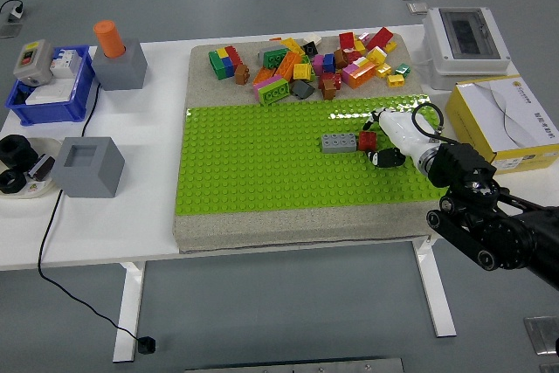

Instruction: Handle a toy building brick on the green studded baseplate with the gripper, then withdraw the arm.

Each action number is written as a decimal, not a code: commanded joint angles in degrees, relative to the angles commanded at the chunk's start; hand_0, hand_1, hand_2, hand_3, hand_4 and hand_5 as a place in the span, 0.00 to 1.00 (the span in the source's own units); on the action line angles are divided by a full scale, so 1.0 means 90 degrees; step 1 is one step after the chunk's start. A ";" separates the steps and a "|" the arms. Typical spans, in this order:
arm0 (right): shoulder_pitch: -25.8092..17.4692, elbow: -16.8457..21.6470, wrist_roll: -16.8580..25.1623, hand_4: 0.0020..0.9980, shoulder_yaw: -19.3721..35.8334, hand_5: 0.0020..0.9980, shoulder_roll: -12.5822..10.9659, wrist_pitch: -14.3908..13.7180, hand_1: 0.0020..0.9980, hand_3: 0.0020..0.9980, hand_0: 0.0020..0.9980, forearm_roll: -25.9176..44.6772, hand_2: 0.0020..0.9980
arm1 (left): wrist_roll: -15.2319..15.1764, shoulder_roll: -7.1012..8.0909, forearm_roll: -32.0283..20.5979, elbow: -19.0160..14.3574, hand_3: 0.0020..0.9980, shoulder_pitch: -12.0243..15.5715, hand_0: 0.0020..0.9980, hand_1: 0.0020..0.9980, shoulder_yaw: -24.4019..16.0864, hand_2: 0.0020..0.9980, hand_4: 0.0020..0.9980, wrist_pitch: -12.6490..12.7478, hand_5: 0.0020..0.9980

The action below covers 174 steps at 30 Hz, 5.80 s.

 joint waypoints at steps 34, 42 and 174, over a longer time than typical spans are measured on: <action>-0.0427 0.0928 -0.0023 0.80 0.0120 0.43 -0.0482 0.0040 0.85 0.67 0.71 -0.0178 0.94 | -0.0042 -0.0008 0.0000 0.0000 0.54 0.0016 0.77 0.75 -0.0044 0.69 1.00 -0.0002 0.78; -0.0410 0.0912 -0.0001 0.80 0.0039 0.42 -0.0444 0.0029 0.85 0.66 0.71 -0.0149 0.94 | -0.0046 -0.0006 -0.0007 0.0000 0.54 0.0012 0.77 0.75 -0.0039 0.69 1.00 -0.0001 0.78; -0.2601 0.2564 0.2251 0.73 0.2508 0.22 -0.0641 -0.1860 0.55 0.68 0.43 0.3833 0.70 | -0.0015 -0.0104 0.0263 0.0000 0.58 0.0052 0.77 0.76 -0.0156 0.70 1.00 -0.0087 0.80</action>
